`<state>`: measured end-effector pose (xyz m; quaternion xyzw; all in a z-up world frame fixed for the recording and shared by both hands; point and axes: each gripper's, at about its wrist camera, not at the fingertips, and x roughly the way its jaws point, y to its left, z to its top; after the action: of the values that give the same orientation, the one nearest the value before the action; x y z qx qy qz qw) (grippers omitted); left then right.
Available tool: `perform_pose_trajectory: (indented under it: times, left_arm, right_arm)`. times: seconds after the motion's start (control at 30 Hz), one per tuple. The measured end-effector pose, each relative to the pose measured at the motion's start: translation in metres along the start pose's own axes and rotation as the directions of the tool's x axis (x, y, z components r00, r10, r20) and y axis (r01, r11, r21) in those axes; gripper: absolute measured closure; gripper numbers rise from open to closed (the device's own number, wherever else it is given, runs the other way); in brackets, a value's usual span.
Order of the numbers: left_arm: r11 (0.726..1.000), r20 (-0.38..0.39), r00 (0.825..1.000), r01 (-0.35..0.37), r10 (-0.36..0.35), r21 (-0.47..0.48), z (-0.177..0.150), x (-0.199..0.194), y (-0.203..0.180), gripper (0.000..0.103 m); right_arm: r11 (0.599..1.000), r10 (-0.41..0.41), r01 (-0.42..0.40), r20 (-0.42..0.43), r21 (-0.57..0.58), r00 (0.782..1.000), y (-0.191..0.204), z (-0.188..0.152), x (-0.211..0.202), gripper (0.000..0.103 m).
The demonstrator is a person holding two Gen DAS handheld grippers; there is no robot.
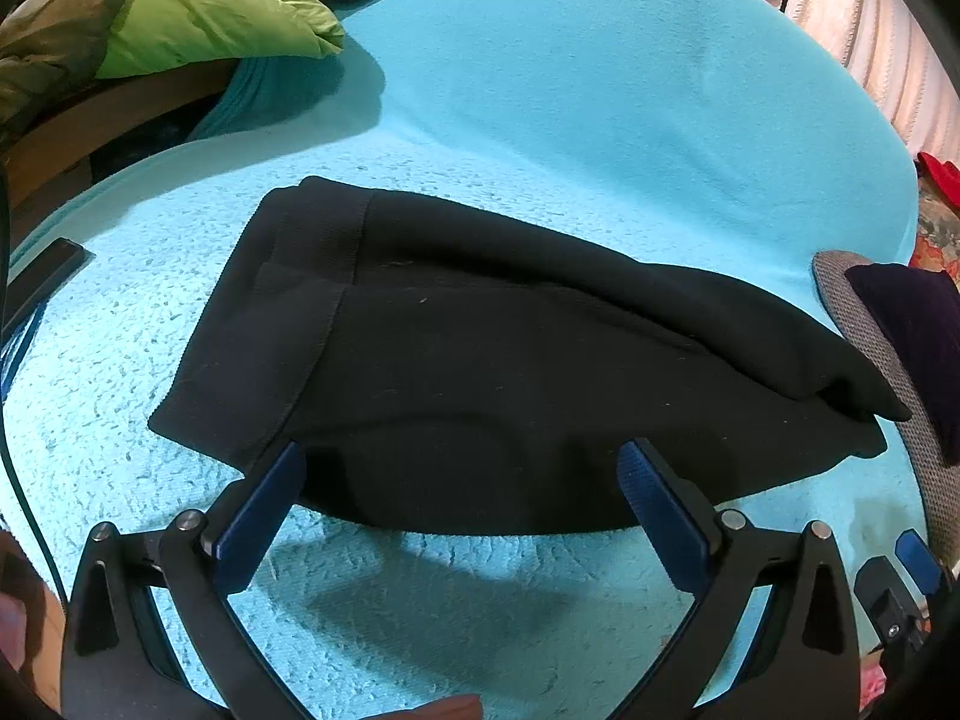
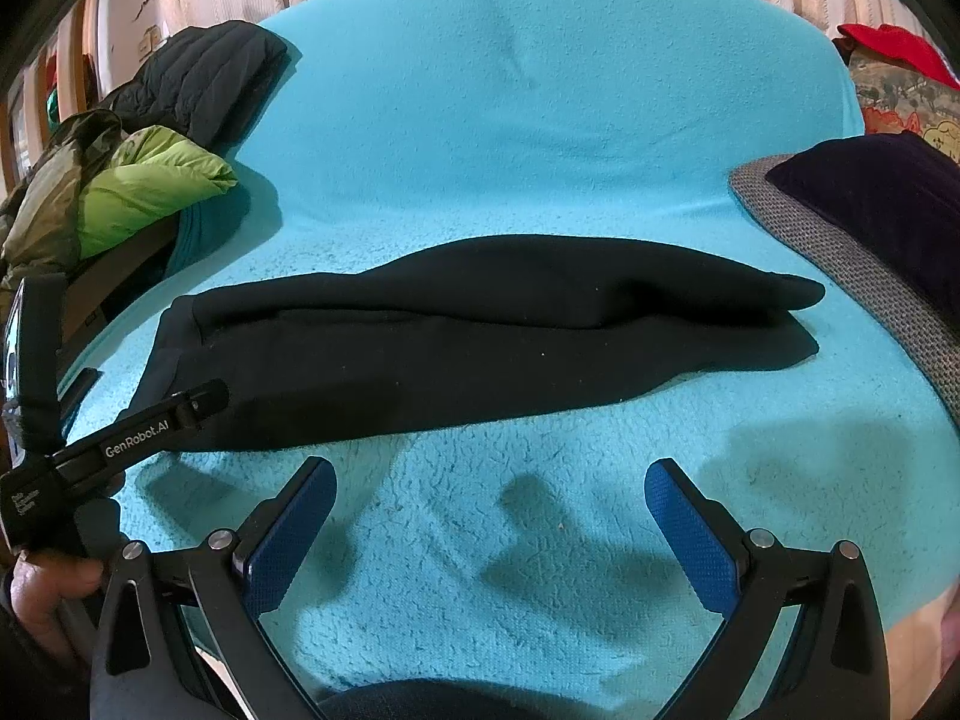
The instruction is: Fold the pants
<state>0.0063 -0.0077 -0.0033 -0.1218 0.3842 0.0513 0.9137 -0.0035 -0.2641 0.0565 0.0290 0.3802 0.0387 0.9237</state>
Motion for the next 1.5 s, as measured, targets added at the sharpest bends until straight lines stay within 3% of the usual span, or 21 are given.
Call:
perform_pose_trajectory:
  times: [1.5]
  left_arm:
    - [1.0,0.0,1.0,-0.012,0.012,-0.007,-0.0039,-0.0032,0.0064,0.0]
  right_arm:
    - [1.0,-0.001,0.001,-0.004,-0.002,1.0,0.0009,-0.0004,0.0003,0.0]
